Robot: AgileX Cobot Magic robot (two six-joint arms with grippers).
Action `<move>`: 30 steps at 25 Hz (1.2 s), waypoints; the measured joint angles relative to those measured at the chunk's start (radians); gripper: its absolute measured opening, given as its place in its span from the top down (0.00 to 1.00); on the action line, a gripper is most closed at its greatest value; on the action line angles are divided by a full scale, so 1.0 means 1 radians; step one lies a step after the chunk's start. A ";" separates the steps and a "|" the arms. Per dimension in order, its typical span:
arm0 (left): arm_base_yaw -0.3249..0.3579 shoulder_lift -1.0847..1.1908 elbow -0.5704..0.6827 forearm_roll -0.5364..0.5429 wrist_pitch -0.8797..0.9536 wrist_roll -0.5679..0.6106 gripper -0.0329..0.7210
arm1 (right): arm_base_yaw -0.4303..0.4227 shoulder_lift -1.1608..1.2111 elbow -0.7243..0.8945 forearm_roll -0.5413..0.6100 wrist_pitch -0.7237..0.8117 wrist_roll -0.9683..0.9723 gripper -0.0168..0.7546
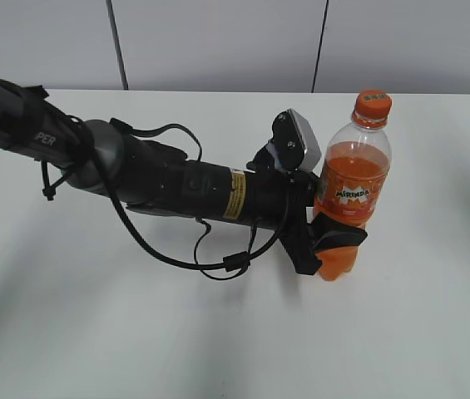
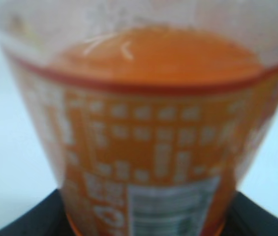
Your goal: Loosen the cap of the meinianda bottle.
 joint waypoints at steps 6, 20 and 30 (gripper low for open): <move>0.000 0.000 0.000 0.000 0.000 0.000 0.44 | 0.010 0.048 -0.055 0.029 0.002 -0.029 0.44; 0.000 0.000 0.000 0.000 0.000 0.000 0.44 | 0.395 0.194 -0.165 0.010 0.003 0.091 0.47; 0.000 0.000 0.000 0.000 0.000 0.000 0.44 | 0.466 0.250 -0.190 0.008 0.003 0.144 0.48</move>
